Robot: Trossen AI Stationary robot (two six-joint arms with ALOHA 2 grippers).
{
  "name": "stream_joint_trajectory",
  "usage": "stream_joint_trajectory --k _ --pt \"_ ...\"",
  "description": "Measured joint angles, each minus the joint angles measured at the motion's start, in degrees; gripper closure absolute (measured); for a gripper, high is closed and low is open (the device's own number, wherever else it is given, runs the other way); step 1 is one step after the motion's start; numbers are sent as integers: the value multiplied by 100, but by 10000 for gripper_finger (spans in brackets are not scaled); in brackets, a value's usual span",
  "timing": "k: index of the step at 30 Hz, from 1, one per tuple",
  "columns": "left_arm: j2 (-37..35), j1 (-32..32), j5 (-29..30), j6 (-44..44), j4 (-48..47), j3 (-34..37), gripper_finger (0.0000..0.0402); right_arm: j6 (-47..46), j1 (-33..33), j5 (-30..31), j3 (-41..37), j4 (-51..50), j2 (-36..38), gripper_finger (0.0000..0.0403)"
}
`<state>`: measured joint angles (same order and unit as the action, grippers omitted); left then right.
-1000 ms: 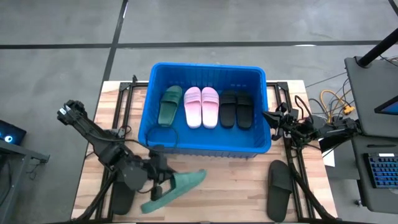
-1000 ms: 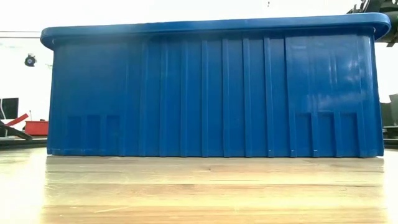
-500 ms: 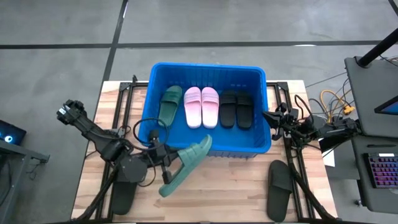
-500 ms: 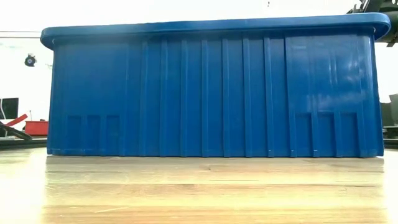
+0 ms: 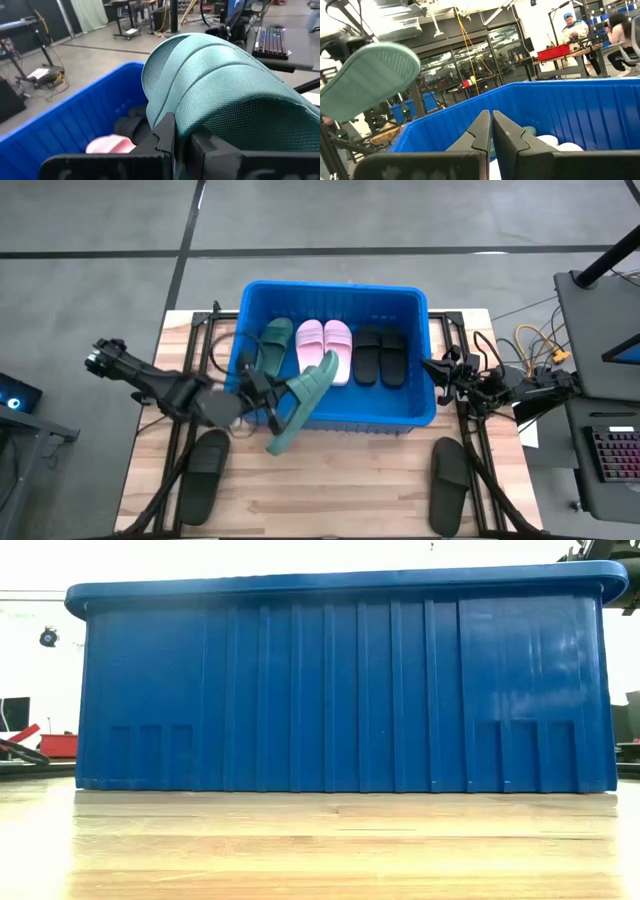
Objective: Pick and place slides into bin
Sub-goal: Put the green slide into the blue bin
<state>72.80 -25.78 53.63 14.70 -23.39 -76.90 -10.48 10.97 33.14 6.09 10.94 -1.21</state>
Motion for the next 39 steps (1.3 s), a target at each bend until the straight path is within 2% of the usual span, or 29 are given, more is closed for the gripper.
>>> stream_joint_trajectory --k 7,18,24,30,39 --pt "-445 919 -1276 -443 15 65 402 3 1 14 0 0 0 394" --pt "-586 2714 -2597 -1659 -38 131 401 -143 0 556 0 -13 0 394" --pt "-518 3546 -2762 -2127 -393 126 401 -697 0 1242 0 -24 0 394" --pt "-234 4183 -2735 -2818 -562 151 401 -726 2 1824 0 -54 0 394" --pt "440 4496 -2519 -2950 -759 154 401 -555 2 2245 0 -92 -9 394"
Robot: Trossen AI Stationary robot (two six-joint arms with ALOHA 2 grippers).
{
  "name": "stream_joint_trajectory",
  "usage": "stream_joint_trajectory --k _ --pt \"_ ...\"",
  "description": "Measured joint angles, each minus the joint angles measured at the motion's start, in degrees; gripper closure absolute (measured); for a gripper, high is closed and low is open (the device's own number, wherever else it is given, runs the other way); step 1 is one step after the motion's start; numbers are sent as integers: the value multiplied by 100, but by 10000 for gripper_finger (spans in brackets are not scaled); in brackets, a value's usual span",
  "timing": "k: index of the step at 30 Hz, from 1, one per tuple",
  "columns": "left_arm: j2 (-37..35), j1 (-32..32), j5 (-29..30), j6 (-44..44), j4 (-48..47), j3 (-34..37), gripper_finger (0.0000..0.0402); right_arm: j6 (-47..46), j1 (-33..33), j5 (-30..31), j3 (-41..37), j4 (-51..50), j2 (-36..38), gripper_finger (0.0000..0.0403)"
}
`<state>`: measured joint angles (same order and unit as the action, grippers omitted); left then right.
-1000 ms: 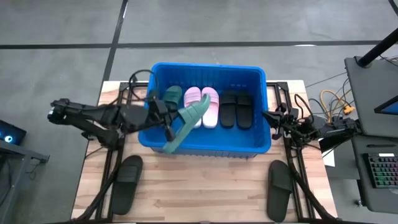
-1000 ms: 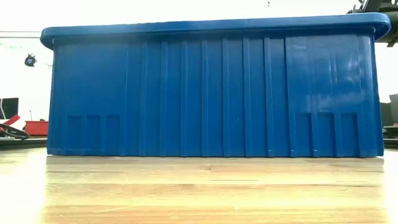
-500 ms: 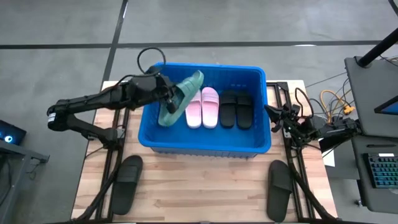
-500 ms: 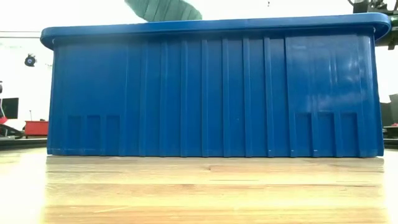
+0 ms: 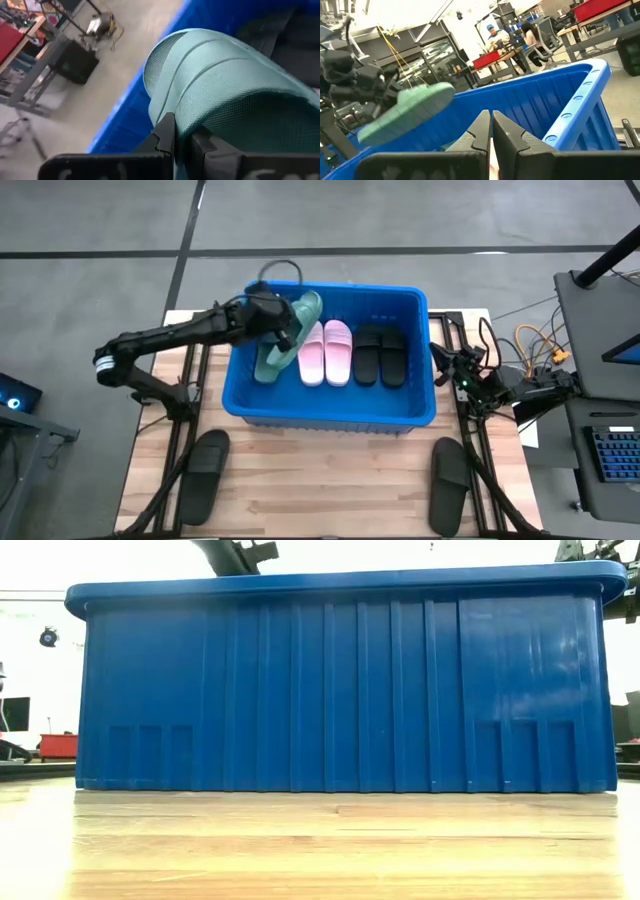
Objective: Pick and place slides into bin
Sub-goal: Put the green slide into the blue bin
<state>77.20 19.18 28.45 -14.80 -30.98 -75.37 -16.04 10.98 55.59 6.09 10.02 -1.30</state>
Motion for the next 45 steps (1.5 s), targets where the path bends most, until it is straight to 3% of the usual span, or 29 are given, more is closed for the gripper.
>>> stream_joint_trajectory --k 5,12,22,26,33,40,45 --pt "551 -4 467 -220 -305 10 401 60 0 0 0 -15 2 394" --pt "1329 0 1766 -385 -727 19 401 301 -1 -4 0 -18 2 394" --pt "1527 -2 1867 -566 -1016 78 401 684 0 -11 0 -22 9 394" --pt "1452 31 2268 -722 -1247 80 401 731 -1 -16 0 -30 9 394" --pt "1430 173 2177 -659 -1205 362 401 1039 -2 -28 0 -50 9 394" --pt "1297 175 2718 -666 -485 1181 401 1069 0 -27 0 -55 9 394" --pt "1344 190 2733 -655 -107 1389 401 1065 0 -26 0 -53 9 394"
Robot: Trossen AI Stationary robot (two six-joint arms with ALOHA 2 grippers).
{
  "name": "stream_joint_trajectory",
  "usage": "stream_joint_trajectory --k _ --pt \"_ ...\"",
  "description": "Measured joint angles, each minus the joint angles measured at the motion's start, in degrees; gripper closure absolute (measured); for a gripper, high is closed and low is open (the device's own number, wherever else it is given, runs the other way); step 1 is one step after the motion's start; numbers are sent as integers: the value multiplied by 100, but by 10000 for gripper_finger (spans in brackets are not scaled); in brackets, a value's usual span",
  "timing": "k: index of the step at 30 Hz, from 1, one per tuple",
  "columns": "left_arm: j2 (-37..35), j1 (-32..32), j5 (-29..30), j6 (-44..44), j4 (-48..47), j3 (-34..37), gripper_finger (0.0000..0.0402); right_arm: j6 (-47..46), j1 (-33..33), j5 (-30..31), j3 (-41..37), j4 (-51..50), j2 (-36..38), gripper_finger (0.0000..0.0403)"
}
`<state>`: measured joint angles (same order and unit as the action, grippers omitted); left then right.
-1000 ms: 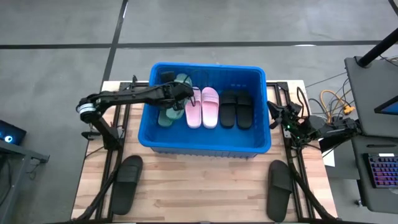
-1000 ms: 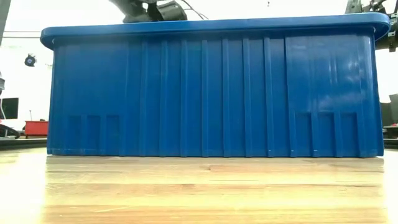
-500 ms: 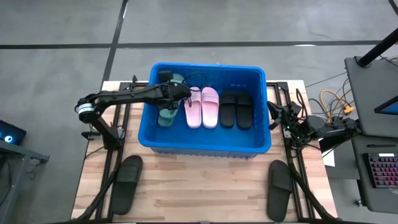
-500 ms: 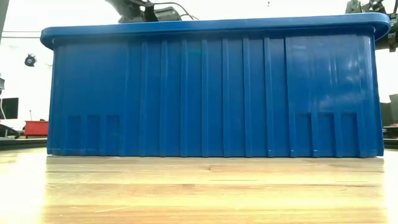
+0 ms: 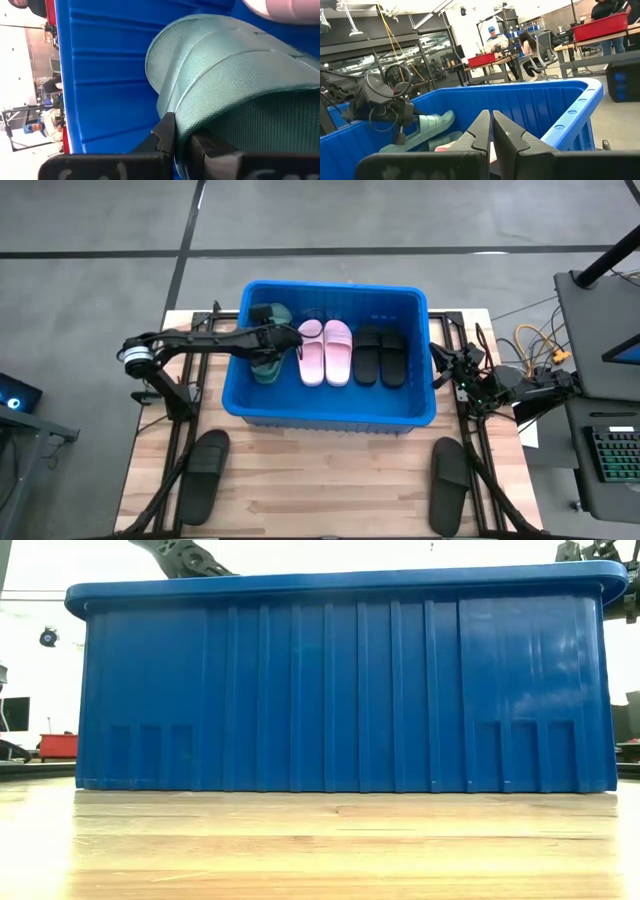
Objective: Pick and place slides into bin
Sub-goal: Put the green slide into the blue bin
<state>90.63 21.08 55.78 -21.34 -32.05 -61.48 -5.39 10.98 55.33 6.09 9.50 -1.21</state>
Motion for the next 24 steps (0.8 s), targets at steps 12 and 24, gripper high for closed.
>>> stream_joint_trajectory --k 12,24 --pt "174 223 -331 147 103 5 401 -120 -2 -20 0 -2 0 394" --pt "161 283 -470 147 -19 5 335 -169 -1 -22 0 1 0 394"
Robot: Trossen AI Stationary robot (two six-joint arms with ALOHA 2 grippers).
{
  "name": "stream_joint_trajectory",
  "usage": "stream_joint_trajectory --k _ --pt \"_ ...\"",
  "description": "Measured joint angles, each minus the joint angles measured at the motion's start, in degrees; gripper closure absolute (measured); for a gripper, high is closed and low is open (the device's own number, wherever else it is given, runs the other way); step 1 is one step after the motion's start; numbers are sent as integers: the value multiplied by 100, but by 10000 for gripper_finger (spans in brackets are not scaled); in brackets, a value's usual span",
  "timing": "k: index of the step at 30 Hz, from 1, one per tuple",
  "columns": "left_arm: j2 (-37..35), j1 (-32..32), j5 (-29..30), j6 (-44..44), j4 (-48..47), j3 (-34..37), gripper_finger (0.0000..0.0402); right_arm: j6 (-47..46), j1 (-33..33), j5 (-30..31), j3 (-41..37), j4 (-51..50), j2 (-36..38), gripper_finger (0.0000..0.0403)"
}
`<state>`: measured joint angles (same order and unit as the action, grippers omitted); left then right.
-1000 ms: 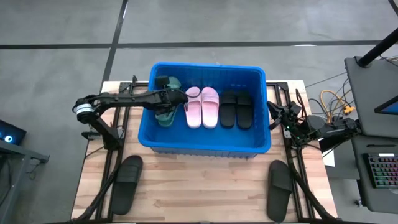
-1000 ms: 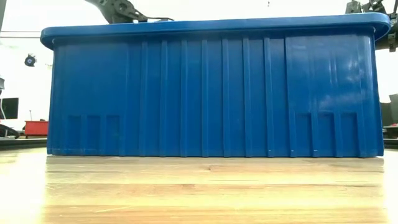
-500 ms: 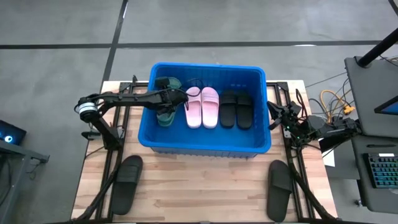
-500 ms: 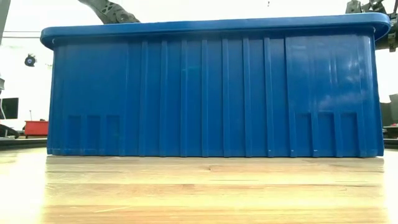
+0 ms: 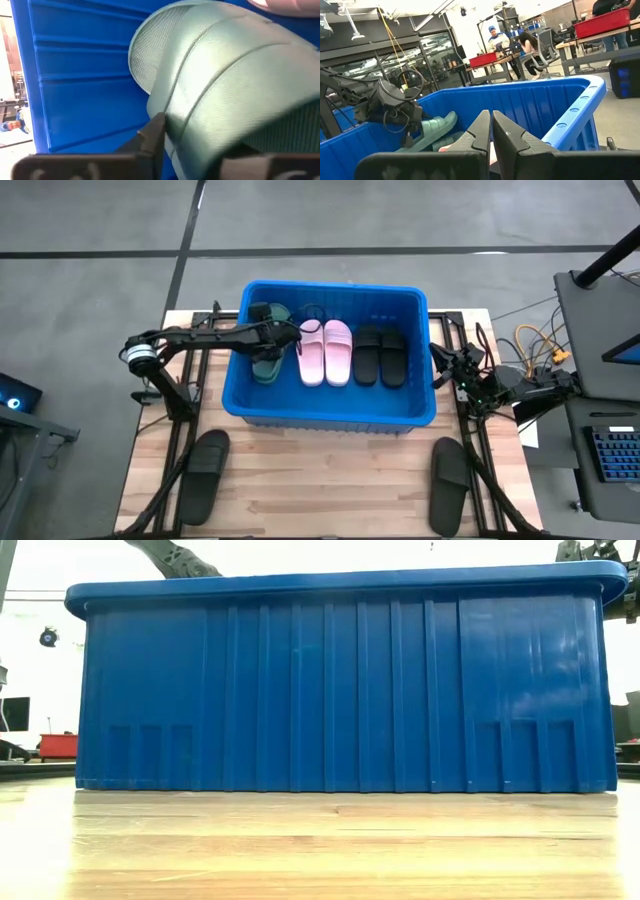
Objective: Pick and place slides into bin
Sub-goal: Put the green slide into the blue bin
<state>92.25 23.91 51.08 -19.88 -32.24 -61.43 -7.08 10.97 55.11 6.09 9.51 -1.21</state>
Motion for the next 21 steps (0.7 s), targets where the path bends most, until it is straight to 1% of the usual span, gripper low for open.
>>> stream_joint_trajectory --k 6,10,15,21 --pt "-118 28 -36 0 -97 2 253 3 2 0 0 -1 0 394" --pt "-248 31 -438 -42 -187 2 216 3 -1 0 0 -4 0 394" --pt "-422 38 -660 -192 -389 2 192 5 2 0 0 -30 0 394" --pt "-544 70 -700 -356 -521 2 186 20 0 -2 1 -37 -3 394"
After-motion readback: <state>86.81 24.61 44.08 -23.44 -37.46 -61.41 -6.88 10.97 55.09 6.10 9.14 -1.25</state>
